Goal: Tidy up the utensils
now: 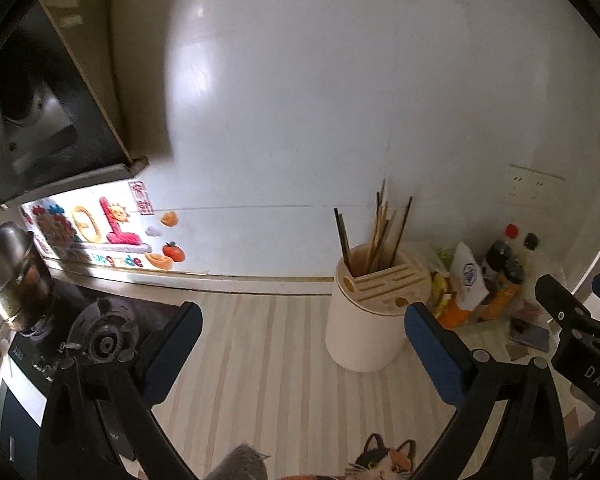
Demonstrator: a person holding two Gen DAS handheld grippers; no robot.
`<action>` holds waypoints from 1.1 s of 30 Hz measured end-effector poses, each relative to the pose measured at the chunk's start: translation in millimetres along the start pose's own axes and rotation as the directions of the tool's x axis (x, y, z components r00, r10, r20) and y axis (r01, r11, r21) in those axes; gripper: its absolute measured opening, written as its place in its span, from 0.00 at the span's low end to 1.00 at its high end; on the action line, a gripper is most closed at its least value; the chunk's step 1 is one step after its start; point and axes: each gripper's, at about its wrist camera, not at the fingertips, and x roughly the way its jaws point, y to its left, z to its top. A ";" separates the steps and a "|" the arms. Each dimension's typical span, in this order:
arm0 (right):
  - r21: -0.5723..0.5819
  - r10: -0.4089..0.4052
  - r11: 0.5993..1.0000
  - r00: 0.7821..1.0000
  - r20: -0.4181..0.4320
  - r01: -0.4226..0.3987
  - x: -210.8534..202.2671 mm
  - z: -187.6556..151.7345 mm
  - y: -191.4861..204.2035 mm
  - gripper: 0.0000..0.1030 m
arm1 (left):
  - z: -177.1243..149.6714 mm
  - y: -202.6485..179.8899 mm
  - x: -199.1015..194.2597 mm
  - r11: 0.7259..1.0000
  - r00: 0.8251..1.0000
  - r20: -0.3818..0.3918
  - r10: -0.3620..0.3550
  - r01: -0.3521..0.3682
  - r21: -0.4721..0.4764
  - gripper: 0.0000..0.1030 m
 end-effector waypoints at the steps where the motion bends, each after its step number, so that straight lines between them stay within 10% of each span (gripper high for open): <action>1: -0.004 -0.005 1.000 1.000 0.012 0.005 -11.5 -0.9 -0.9 1.00 | -2.6 -2.1 -13.4 1.000 1.000 0.009 0.005 -0.005 -0.007 1.00; 17: -0.075 -0.010 0.997 0.993 0.117 0.019 -169.9 -28.7 -23.1 1.00 | -42.9 -21.1 -117.3 0.999 0.999 0.043 0.012 -0.010 -0.032 1.00; 33: -0.072 0.011 0.997 0.992 0.123 -0.002 -205.6 -39.9 -28.2 1.00 | -54.3 -18.5 -135.6 0.999 0.999 0.036 0.028 -0.027 -0.032 1.00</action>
